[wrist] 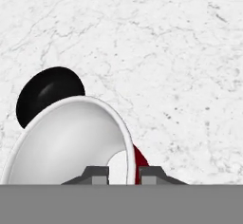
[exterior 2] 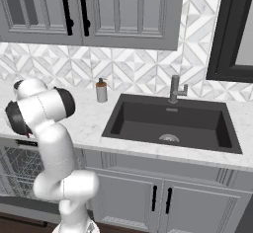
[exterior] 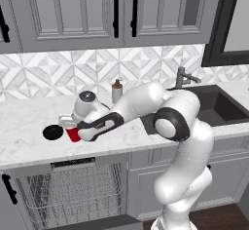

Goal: Pick up the cup and bowl from the counter, place them in the dishwasher, and close the dishwasher door.

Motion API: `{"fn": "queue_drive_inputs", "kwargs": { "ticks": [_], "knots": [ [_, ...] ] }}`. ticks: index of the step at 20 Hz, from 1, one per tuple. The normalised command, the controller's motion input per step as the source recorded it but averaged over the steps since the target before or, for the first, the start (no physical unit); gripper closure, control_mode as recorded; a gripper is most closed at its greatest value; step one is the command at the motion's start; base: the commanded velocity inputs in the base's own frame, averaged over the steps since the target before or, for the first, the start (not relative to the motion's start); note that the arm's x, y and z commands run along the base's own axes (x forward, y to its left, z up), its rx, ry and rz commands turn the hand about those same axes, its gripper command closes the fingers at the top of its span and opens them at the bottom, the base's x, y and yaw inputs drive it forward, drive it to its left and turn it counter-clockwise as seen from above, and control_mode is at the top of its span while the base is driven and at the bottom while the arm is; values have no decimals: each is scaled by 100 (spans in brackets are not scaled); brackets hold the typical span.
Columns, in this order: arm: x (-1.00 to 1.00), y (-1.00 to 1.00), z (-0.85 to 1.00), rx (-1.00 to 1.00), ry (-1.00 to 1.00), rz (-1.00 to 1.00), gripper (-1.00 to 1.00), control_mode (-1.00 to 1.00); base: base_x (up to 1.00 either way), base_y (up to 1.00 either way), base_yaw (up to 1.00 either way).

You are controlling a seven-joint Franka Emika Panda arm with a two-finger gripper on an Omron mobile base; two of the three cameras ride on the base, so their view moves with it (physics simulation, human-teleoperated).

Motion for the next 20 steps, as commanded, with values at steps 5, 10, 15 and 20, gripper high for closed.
{"fn": "queue_drive_inputs", "kwargs": {
  "ticks": [5, 10, 15, 20],
  "knots": [
    [-35, -2, 53, 8, 0, 0, 100, -100, 0, 0, 0],
    [-41, -1, 38, 4, -2, 0, 100, -100, 0, 0, 0],
    [-70, -11, -7, 0, 0, 0, 100, -100, 0, 0, 0],
    [-96, -8, -53, 0, 0, 0, 100, -100, 0, 0, 0]
  ]
}}
